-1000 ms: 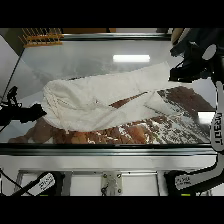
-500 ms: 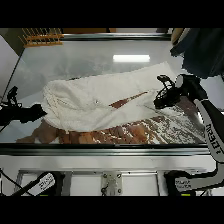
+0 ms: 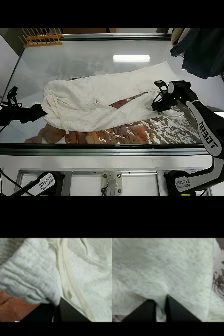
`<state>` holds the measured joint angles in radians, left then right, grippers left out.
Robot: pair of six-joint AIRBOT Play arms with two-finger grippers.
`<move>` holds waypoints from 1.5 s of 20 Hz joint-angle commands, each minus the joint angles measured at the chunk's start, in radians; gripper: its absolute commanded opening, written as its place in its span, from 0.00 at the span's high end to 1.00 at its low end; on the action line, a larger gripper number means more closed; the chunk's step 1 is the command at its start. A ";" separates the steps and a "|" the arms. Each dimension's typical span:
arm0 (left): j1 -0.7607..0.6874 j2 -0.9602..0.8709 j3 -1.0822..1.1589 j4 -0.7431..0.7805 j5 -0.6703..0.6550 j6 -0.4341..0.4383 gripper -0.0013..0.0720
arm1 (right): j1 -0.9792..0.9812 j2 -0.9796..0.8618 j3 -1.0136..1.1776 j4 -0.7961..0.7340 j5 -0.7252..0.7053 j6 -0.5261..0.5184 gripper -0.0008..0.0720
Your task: Fold the clothes and pants, and hang the long-sleeved shirts on hangers.
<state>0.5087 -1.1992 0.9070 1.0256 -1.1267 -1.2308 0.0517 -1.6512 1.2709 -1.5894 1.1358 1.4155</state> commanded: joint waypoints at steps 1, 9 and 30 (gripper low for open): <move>0.000 0.001 0.001 0.000 0.002 0.000 0.94 | 0.006 0.017 0.000 -0.023 0.005 0.030 0.96; 0.000 0.000 0.001 0.002 0.002 0.000 0.94 | -0.035 0.519 0.000 0.017 0.281 0.151 0.97; 0.000 0.000 0.000 0.002 -0.023 0.001 0.94 | -0.569 0.327 -0.129 0.163 0.043 0.182 0.01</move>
<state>0.5087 -1.1992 0.9070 1.0267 -1.1488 -1.2304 -0.4652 -1.3655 1.2354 -1.4384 1.0679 1.6798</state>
